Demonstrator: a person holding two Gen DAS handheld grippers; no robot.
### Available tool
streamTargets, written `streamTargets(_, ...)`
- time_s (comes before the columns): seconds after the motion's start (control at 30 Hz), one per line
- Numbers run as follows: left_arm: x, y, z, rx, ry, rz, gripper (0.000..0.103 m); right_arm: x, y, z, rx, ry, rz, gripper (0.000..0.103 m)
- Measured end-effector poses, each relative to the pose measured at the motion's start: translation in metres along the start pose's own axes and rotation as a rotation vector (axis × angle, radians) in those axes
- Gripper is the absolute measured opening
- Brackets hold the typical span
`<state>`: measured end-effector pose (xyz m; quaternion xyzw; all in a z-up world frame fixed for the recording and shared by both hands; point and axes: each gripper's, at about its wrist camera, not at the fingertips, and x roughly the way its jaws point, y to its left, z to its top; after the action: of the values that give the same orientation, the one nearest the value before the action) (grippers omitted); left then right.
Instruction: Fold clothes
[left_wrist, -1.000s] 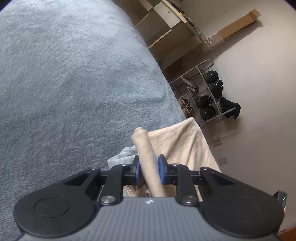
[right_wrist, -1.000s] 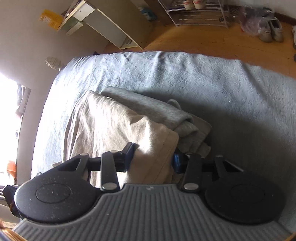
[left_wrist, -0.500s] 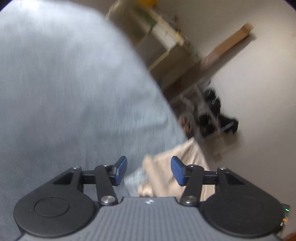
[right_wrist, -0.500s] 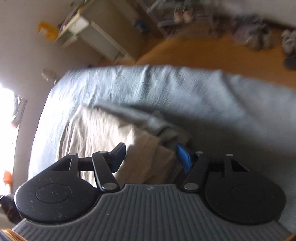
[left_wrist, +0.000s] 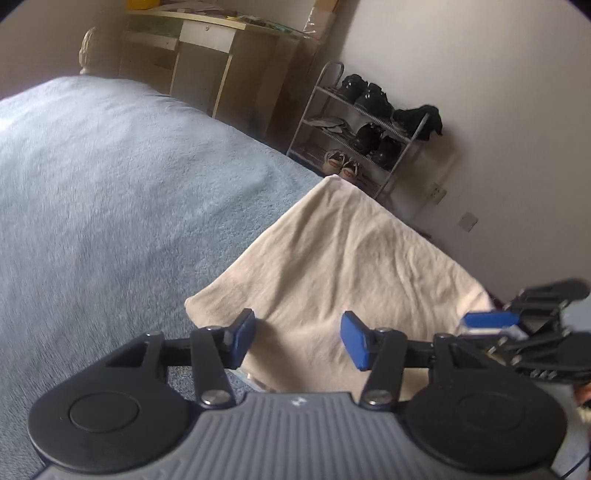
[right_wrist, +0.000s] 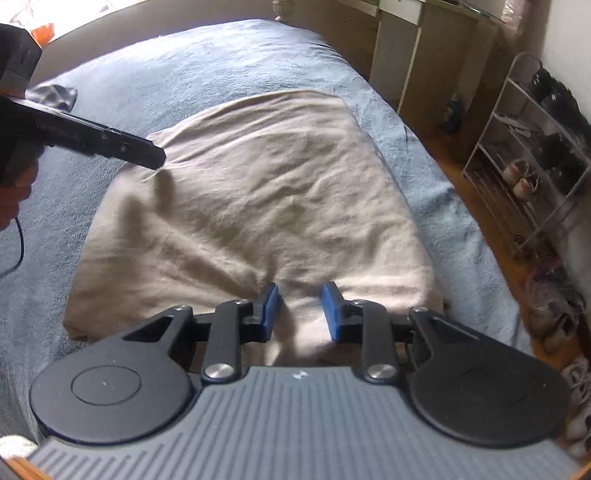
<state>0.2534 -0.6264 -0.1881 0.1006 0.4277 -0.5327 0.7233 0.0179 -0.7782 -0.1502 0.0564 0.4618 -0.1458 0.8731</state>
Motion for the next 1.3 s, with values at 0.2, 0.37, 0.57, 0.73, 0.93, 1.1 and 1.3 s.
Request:
streamTargets(0.2, 0.007, -0.001, 0.005, -0.018, 0.028, 0.049, 0.057, -0.015, 0.022, -0.007, -0.118, -0.001, 0.113, 0.021)
streamTargets(0.37, 0.011, -0.024, 0.012, 0.081, 0.071, 0.114, 0.067, -0.009, 0.024, -0.026, -0.238, 0.131, 0.030, 0.020)
streamTargets(0.57, 0.002, -0.027, 0.019, 0.019, 0.050, 0.158, 0.075, -0.051, 0.007, 0.045, -0.180, -0.079, 0.110, 0.020)
streamTargets(0.73, 0.008, -0.025, 0.013, 0.015, 0.054, 0.178, 0.075, 0.025, -0.012, 0.104, -0.095, -0.147, 0.089, 0.020)
streamTargets(0.93, -0.011, -0.016, 0.009, -0.060, -0.012, 0.166, 0.075, 0.071, -0.026, 0.109, 0.115, -0.048, 0.018, 0.021)
streamTargets(1.1, -0.046, -0.029, -0.015, -0.040, -0.059, 0.068, 0.076, -0.034, -0.017, 0.057, 0.110, -0.142, -0.039, 0.021)
streamTargets(1.3, -0.020, -0.077, -0.051, 0.177, 0.034, 0.091, 0.076, -0.018, -0.016, 0.007, 0.120, -0.064, -0.158, 0.020)
